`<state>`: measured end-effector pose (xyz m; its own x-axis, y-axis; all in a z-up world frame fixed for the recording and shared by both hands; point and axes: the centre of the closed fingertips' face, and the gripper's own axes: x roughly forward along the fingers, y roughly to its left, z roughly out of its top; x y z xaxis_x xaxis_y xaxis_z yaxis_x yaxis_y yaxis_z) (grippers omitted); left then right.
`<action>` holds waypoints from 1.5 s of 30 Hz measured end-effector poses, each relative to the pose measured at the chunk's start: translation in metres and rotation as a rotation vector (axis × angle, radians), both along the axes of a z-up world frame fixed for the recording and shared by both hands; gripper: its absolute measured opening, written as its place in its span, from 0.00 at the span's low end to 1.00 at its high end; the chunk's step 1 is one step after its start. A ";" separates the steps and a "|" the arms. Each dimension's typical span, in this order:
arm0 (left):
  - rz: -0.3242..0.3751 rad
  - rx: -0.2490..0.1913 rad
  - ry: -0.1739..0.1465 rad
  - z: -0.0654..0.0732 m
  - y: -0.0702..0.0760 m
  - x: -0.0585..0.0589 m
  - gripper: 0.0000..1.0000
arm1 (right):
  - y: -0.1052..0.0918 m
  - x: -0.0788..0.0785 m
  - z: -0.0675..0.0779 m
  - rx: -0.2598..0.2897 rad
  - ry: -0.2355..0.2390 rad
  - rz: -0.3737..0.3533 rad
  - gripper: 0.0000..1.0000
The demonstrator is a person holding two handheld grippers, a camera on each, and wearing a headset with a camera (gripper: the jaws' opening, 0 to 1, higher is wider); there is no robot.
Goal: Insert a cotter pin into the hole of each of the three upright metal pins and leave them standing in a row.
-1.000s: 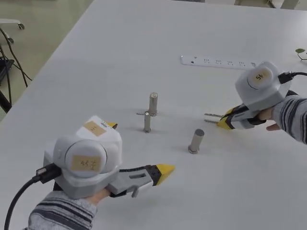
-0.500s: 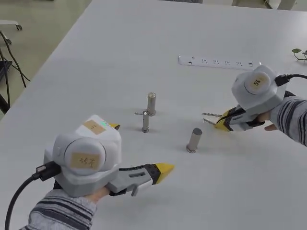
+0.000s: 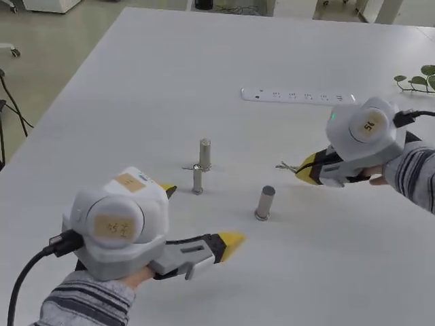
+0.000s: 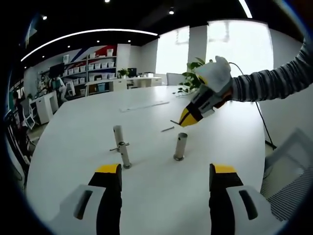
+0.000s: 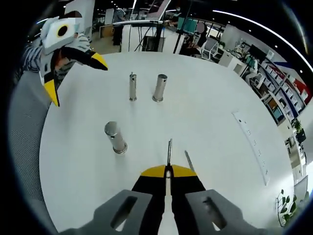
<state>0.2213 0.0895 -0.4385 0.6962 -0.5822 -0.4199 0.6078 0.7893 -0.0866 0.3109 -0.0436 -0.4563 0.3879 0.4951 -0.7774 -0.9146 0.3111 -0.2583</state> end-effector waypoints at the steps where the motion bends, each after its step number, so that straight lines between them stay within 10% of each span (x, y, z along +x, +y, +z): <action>1: -0.005 -0.012 0.007 0.001 -0.002 0.000 0.69 | 0.003 -0.003 0.004 -0.003 -0.015 0.017 0.00; 24: -0.088 -0.118 0.012 0.026 -0.024 -0.002 0.42 | 0.051 -0.073 0.028 -0.021 -0.140 0.336 0.00; 45: -0.101 -0.245 0.132 0.025 -0.044 -0.014 0.14 | 0.073 -0.106 0.028 -0.023 -0.192 0.463 0.00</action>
<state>0.2075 0.0454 -0.4135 0.5786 -0.7407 -0.3416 0.6530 0.6716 -0.3502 0.2045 0.0297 -0.4279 0.2691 0.6326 -0.7262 -0.8906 -0.1237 -0.4377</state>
